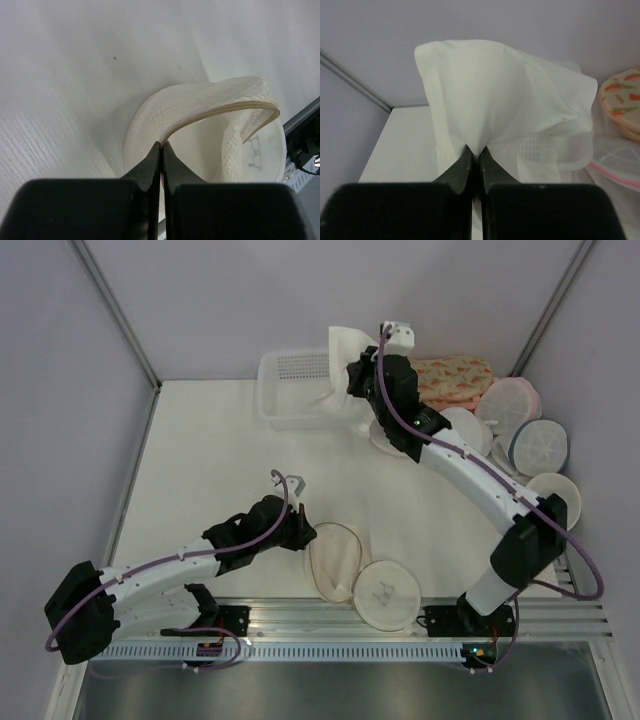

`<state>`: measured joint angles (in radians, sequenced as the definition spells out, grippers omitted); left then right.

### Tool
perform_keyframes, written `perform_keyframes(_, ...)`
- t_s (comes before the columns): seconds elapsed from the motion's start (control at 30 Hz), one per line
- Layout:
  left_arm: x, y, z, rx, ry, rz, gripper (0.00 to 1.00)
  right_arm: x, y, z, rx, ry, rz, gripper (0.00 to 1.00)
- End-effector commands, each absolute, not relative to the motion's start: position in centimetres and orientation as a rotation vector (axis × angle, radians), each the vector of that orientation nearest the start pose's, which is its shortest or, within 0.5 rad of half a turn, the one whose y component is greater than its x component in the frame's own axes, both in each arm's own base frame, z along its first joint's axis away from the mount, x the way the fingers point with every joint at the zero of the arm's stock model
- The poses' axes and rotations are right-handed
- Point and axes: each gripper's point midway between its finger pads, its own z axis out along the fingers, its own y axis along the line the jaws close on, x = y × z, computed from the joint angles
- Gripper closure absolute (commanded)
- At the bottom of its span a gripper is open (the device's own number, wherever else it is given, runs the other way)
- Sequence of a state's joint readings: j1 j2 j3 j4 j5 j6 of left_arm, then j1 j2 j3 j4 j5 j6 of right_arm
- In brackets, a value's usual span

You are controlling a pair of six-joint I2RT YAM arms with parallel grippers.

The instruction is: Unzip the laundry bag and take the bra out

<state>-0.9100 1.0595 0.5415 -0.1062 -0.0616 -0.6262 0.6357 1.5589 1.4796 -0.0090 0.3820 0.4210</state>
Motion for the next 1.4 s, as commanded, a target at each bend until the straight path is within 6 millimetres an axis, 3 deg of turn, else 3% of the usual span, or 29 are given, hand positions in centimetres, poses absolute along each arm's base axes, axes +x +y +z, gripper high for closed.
perform_keyframes(0.0,18.5,-25.1,10.6,0.234,2.276,-0.758,0.98,48.6,26.4,37.2,0.101,1.652,0.475,0.99)
perform_keyframes(0.03,18.5,-25.1,10.7,0.23,2.274,-0.761,0.98,51.0,26.7,34.5,0.095,1.702,0.458,1.0)
perform_keyframes(0.07,18.4,-25.0,10.7,0.228,2.272,-0.764,0.98,52.0,27.0,34.0,0.091,1.717,0.464,0.99)
perform_keyframes(0.1,18.4,-24.9,10.8,0.224,2.269,-0.767,0.98,53.1,27.5,35.8,0.093,1.68,0.493,1.0)
perform_keyframes(0.13,18.3,-24.8,11.0,0.219,2.263,-0.774,0.98,55.0,27.9,32.8,0.084,1.737,0.492,0.99)
perform_keyframes(0.2,18.2,-24.8,11.0,0.219,2.26,-0.777,0.98,56.8,28.4,34.0,0.087,1.7,0.536,0.99)
perform_keyframes(0.23,18.2,-24.7,11.0,0.219,2.262,-0.776,0.98,58.5,28.5,31.6,0.096,1.732,0.535,1.0)
perform_keyframes(0.3,18.1,-24.5,10.9,0.217,2.262,-0.776,0.98,59.8,29.6,32.3,0.086,1.703,0.643,1.0)
perform_keyframes(0.33,18.1,-24.5,11.0,0.214,2.26,-0.774,0.98,61.4,29.3,30.0,0.118,1.729,0.673,1.0)
perform_keyframes(0.4,18.0,-24.3,10.9,0.21,2.262,-0.77,0.98,62.4,30.2,31.0,0.114,1.69,0.785,1.0)
perform_keyframes(0.43,18.0,-24.3,11.0,0.21,2.258,-0.775,0.98,63.6,30.1,28.7,0.164,1.718,0.834,1.0)
perform_keyframes(0.5,17.9,-24.1,10.9,0.203,2.263,-0.767,0.98,64.4,30.0,29.4,0.176,1.702,0.863,1.0)
perform_keyframes(0.53,18.0,-24.0,11.0,0.199,2.258,-0.766,0.98,64.7,30.1,28.1,0.2,1.724,0.871,1.0)
perform_keyframes(0.7,18.0,-23.7,11.0,0.19,2.25,-0.76,0.98,65.5,28.0,24.9,0.309,1.791,0.735,0.97)
perform_keyframes(0.73,17.9,-23.7,10.9,0.191,2.254,-0.76,0.98,65.4,27.6,24.5,0.318,1.804,0.716,0.85)
perform_keyframes(0.77,18.0,-23.7,11.0,0.191,2.254,-0.76,0.98,65.2,27.4,24.2,0.314,1.822,0.7,0.49)
perform_keyframes(0.87,18.0,-23.7,11.1,0.193,2.252,-0.76,0.98,64.7,26.8,25.2,0.277,1.81,0.695,0.19)
perform_keyframes(0.9,18.0,-23.7,11.2,0.193,2.251,-0.763,0.98,64.3,26.6,24.2,0.264,1.83,0.683,0.14)
perform_keyframes(0.93,17.9,-23.7,11.1,0.192,2.253,-0.762,0.98,63.9,26.1,26.5,0.253,1.793,0.689,0.08)
perform_keyframes(1.0,18.0,-23.7,11.4,0.188,2.246,-0.767,0.98,63.2,25.5,27.4,0.224,1.78,0.667,0.05)
perform_keyframes(1.03,18.0,-23.7,11.4,0.186,2.243,-0.765,0.98,62.2,24.8,30.5,0.209,1.737,0.668,0.04)
perform_keyframes(1.1,18.0,-23.6,11.5,0.18,2.24,-0.766,0.98,60.8,23.7,30.7,0.196,1.747,0.616,0.03)
perform_keyframes(1.13,18.1,-23.6,11.5,0.175,2.239,-0.761,0.98,59.1,22.7,34.6,0.18,1.68,0.602,0.04)
perform_keyframes(1.17,18.1,-23.6,11.6,0.174,2.237,-0.763,0.98,58.1,21.5,33.0,0.203,1.716,0.542,0.03)
perform_keyframes(1.2,18.2,-23.6,11.4,0.171,2.239,-0.758,0.98,56.0,20.5,36.0,0.208,1.673,0.521,0.03)
perform_keyframes(1.27,18.4,-23.7,11.6,0.161,2.232,-0.757,0.98,53.7,18.3,33.1,0.232,1.761,0.369,0.04)
perform_keyframes(1.3,18.5,-23.7,11.6,0.155,2.229,-0.757,0.98,51.7,17.1,34.6,0.247,1.748,0.325,0.04)
perform_keyframes(1.33,18.6,-23.7,11.5,0.154,2.231,-0.753,0.98,49.8,17.4,33.2,0.228,1.798,0.275,0.04)
perform_keyframes(1.37,18.8,-23.9,11.8,0.144,2.221,-0.764,0.98,48.1,17.0,29.5,0.226,1.872,0.209,0.04)
